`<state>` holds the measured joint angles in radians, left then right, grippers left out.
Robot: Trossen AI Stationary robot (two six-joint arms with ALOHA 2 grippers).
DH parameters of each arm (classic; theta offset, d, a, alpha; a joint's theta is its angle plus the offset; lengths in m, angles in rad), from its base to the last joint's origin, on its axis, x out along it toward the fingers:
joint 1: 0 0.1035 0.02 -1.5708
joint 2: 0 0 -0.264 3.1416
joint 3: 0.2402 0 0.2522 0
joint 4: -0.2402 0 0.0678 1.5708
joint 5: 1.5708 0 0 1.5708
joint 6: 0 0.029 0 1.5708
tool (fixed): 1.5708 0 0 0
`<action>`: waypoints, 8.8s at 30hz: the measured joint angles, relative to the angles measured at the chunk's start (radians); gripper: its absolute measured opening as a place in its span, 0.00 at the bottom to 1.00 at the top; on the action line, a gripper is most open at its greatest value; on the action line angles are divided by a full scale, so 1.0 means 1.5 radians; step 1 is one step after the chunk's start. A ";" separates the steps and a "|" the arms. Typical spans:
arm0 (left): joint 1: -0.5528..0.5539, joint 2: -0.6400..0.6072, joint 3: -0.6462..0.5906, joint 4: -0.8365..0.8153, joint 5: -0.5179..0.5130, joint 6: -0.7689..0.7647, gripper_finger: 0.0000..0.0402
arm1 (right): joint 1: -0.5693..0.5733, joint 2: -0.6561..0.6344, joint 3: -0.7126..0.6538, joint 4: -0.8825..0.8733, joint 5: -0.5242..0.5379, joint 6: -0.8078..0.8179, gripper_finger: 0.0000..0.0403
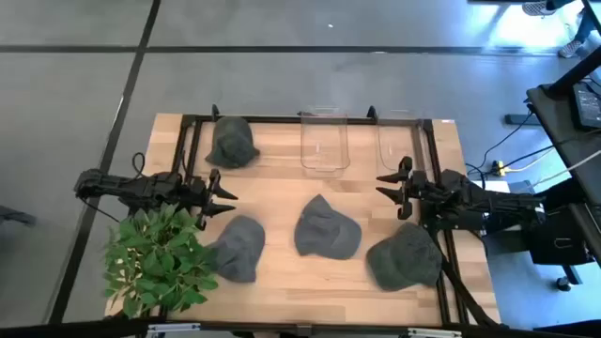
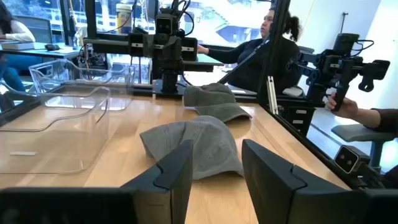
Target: Pick & Place hat
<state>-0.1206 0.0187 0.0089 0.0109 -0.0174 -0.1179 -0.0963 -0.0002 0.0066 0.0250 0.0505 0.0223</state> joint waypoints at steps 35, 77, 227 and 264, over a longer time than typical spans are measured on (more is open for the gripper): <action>0.000 0.000 0.000 0.000 0.000 0.000 0.33 | 0.000 0.000 0.001 0.041 0.101 0.070 0.53; 0.000 0.000 0.000 0.004 -0.019 0.093 0.33 | 0.396 0.825 0.636 -0.948 -0.223 1.073 0.67; 0.000 0.001 0.000 0.012 -0.068 0.175 0.32 | -0.289 0.895 0.822 -0.636 0.751 -0.830 0.02; 0.000 0.001 0.000 0.012 -0.069 0.175 0.32 | -0.318 0.893 0.677 -0.403 0.672 -1.012 0.03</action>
<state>-0.1204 0.0196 0.0086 0.0296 -0.1207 0.1448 -0.5732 1.3396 1.0218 -0.5794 1.0578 -1.4952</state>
